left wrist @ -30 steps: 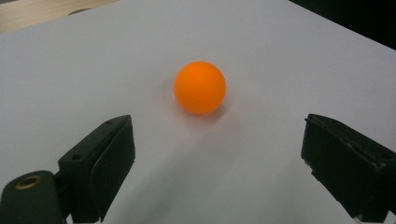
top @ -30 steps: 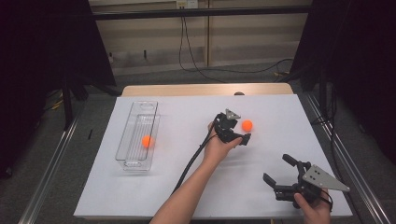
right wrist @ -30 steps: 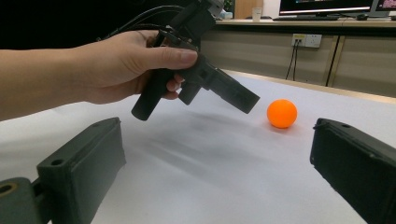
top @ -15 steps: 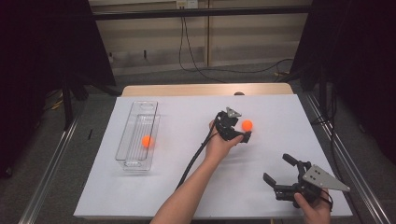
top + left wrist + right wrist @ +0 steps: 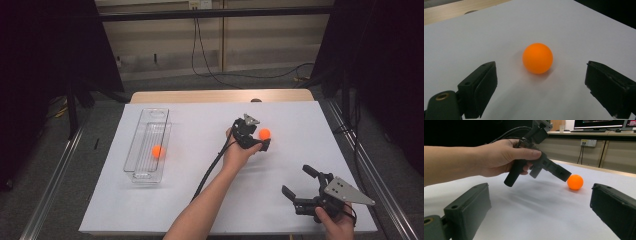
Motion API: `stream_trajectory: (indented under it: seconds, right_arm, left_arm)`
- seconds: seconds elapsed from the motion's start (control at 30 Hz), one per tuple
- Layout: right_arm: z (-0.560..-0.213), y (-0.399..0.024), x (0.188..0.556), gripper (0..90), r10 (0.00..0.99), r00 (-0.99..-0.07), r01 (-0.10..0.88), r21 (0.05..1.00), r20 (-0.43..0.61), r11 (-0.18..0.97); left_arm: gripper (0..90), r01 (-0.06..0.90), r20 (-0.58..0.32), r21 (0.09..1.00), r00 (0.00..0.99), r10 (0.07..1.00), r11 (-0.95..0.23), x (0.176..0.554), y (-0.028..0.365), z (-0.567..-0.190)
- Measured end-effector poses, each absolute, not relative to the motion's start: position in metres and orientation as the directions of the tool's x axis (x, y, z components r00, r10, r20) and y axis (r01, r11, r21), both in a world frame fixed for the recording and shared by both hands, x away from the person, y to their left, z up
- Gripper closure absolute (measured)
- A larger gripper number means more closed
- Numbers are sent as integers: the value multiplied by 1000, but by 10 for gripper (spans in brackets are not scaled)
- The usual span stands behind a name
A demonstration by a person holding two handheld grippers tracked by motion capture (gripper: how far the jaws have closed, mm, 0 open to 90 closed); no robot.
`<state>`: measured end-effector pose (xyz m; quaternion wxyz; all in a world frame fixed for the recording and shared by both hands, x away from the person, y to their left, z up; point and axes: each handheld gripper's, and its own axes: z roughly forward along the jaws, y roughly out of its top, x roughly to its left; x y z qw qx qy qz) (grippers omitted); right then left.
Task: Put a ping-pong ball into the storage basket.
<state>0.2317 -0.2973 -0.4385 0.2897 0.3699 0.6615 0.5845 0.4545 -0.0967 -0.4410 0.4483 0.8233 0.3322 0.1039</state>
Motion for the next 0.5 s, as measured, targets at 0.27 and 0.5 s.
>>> stream_trajectory:
  seconds: [0.27, 0.5]
  right_arm:
    - [-439, -298, 232, 24, 828, -559, 151, 988, 50, 42]
    - [-438, -297, 232, 24, 827, -560, 150, 988, 50, 42]
  left_arm:
    - [112, 452, -118, 808, 753, 647, -379, 458, -101, -445]
    - [131, 445, -103, 805, 755, 647, -392, 461, -107, -450]
